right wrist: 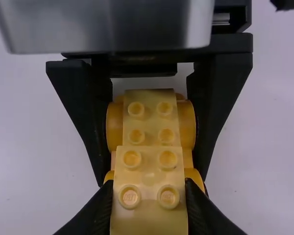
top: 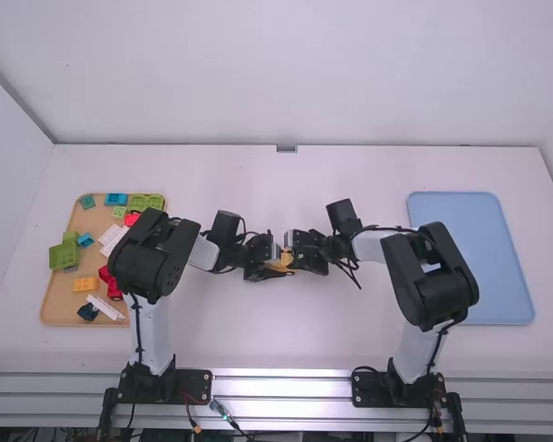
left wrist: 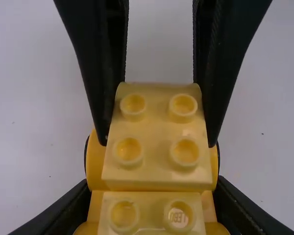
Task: Assemble lego blocks to make yellow taxi
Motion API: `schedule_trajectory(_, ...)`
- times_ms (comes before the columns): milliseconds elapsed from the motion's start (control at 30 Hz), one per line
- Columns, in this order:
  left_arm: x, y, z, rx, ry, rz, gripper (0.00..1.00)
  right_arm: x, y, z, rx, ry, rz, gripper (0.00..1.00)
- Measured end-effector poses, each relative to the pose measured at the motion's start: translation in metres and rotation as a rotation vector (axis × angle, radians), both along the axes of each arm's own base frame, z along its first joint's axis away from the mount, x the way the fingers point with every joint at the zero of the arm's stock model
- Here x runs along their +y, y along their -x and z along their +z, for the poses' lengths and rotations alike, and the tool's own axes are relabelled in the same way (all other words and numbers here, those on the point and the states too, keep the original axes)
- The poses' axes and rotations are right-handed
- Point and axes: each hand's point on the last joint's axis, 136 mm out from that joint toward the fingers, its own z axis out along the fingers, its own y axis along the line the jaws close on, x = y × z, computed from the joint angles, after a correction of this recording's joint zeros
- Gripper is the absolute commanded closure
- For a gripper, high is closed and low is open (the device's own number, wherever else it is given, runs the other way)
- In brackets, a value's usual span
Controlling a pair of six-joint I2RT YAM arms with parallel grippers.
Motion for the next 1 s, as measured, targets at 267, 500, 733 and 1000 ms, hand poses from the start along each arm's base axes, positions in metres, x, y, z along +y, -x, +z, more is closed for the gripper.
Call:
schedule_trajectory(267,0.000,0.000,0.000,-0.001,0.000,0.000,0.60,0.000,-0.003,0.000,-0.017,0.002,-0.004,0.46)
schedule_trajectory(500,0.000,0.000,0.000,0.000,0.000,0.000,0.60,0.002,-0.010,0.002,-0.029,-0.005,-0.025,0.37)
schedule_trajectory(733,0.000,0.000,0.000,0.000,0.001,0.000,0.60,-0.002,-0.011,0.002,-0.016,-0.004,-0.042,0.41)
schedule_trajectory(1000,0.000,0.000,0.000,0.001,0.000,0.000,0.60,-0.001,-0.011,0.001,-0.013,0.008,-0.048,0.47)
